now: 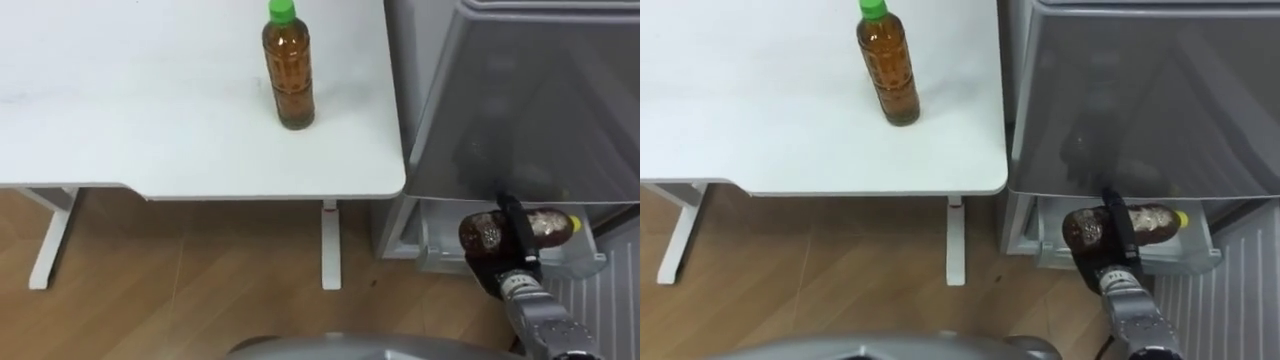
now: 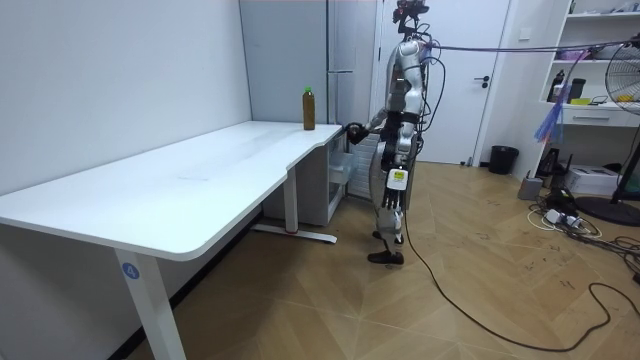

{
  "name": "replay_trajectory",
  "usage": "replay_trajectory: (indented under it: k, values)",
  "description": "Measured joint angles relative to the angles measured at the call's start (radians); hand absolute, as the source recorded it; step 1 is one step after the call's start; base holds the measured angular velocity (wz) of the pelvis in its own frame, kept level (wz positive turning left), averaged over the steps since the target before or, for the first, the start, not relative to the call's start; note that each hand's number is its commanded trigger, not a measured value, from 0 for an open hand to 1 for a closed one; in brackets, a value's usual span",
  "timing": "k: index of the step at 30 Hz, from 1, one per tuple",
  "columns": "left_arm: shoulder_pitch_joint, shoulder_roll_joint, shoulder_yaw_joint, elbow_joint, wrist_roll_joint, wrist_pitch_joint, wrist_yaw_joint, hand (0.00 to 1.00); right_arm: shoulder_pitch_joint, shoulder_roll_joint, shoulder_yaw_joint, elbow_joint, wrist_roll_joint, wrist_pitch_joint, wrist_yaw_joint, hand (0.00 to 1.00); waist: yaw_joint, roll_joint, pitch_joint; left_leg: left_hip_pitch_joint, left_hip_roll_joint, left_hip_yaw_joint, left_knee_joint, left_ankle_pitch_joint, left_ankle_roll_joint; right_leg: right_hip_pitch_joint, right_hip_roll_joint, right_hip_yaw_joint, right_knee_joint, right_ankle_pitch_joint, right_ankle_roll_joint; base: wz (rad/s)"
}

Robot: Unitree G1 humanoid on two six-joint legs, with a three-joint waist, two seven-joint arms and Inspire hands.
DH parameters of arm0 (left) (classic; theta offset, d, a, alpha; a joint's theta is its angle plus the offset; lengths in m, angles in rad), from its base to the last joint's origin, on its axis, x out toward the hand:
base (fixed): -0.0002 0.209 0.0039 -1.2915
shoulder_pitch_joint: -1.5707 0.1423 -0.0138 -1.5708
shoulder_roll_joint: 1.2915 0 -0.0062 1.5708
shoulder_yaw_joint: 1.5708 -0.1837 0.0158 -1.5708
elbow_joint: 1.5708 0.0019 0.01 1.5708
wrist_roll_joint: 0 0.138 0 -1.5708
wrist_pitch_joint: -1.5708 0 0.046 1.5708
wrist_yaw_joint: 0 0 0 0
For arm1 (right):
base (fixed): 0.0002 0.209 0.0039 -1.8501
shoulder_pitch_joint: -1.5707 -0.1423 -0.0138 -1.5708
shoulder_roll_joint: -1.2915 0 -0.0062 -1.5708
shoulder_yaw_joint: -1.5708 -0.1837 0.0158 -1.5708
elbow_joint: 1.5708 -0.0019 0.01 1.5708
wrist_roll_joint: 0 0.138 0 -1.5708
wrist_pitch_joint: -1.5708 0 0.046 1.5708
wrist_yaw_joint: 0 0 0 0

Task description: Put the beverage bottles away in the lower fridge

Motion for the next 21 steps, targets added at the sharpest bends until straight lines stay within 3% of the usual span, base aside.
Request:
replay_trajectory:
  k: [7, 11, 15, 18, 21]
  values:
    - [0.007, -0.001, 0.0, -0.001, 0.0, 0.034, -0.016, 0.0, -0.047, -0.012, -0.033, 0.044, 0.015, 0.004, -0.008, 1.0, 0.001, 0.006, -0.0027, -0.064, -0.016, -0.02, 0.061, -0.008, 0.014, -0.071, -0.03, -0.016, 0.089, -0.027, 0.006, 0.09]
    - [-0.03, 0.003, -0.002, 0.003, 0.0, 0.038, -0.021, 0.0, -0.141, -0.012, -0.058, 0.124, 0.067, 0.003, 0.006, 1.0, 0.0, 0.019, -0.005, -0.18, -0.022, -0.023, 0.132, -0.01, 0.024, -0.186, -0.048, -0.01, 0.177, -0.041, 0.005, 0.03]
    - [-0.097, 0.006, -0.007, 0.01, -0.001, 0.027, -0.024, 0.0, -0.27, -0.016, -0.081, 0.198, 0.071, -0.021, 0.029, 1.0, 0.001, 0.022, 0.0005, -0.352, -0.028, -0.016, 0.228, -0.004, 0.035, -0.374, -0.07, 0.011, 0.293, -0.054, -0.003, -0.01]
    - [-0.165, 0.02, -0.059, 0.045, -0.004, 0.021, -0.022, 0.0, -0.365, -0.019, -0.1, 0.245, 0.078, -0.048, 0.046, 1.0, 0.006, 0.026, 0.0173, -0.462, -0.031, -0.006, 0.285, 0.002, 0.044, -0.501, -0.084, 0.031, 0.369, -0.057, -0.006, -0.02]
    - [-0.205, 0.031, -0.09, 0.05, -0.009, 0.011, -0.014, 0.0, -0.414, -0.03, -0.103, 0.244, 0.11, -0.062, 0.049, 1.0, 0.026, 0.025, 0.0189, -0.549, -0.035, 0.005, 0.325, 0.007, 0.046, -0.606, -0.095, 0.055, 0.427, -0.058, -0.007, -0.1]
